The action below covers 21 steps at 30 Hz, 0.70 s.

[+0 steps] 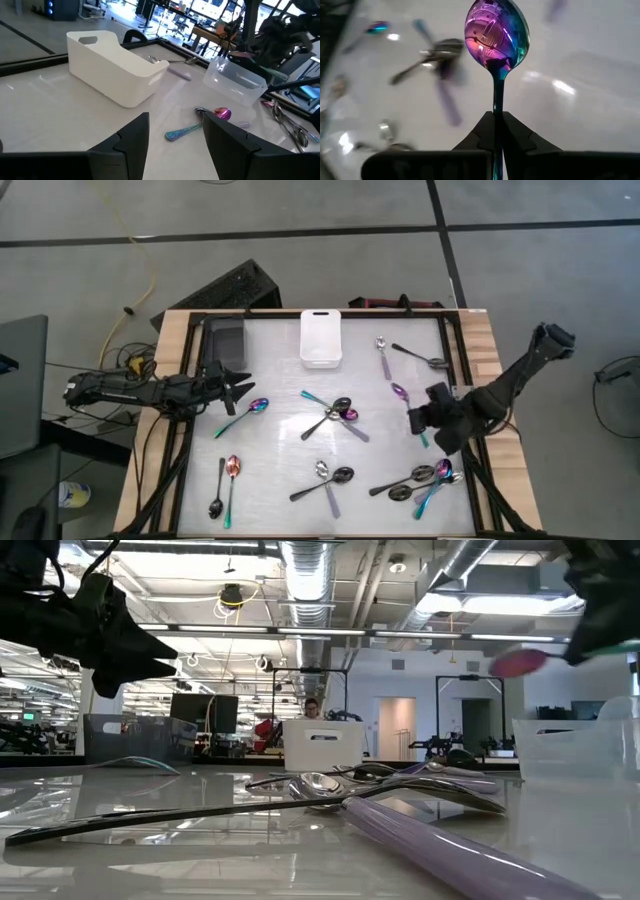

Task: Sort silverware by color (type)
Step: Put the blue spoon into the transparent bin

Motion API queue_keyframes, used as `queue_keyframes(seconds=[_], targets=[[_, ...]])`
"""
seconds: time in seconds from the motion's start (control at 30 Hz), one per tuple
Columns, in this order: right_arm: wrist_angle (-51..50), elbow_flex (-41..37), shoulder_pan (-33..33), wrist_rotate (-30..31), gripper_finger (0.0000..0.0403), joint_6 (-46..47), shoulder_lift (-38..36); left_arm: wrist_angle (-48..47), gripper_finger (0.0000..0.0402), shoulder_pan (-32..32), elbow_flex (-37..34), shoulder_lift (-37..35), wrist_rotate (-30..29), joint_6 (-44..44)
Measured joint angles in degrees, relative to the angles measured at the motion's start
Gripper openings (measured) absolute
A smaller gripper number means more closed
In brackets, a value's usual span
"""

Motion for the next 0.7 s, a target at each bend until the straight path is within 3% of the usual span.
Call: queue_keyframes(seconds=[0.23,0.7], targets=[[-16.6,0.0,3.0,-4.4,0.0038,13.2,0.0,-0.7,0.0171,0.0,0.0,0.0,0.0,-2.1],[-18.8,0.0,0.6,-4.1,0.0038,2.2,3.1,-0.6,0.0171,0.0,0.0,0.0,-1.9,-4.1]])
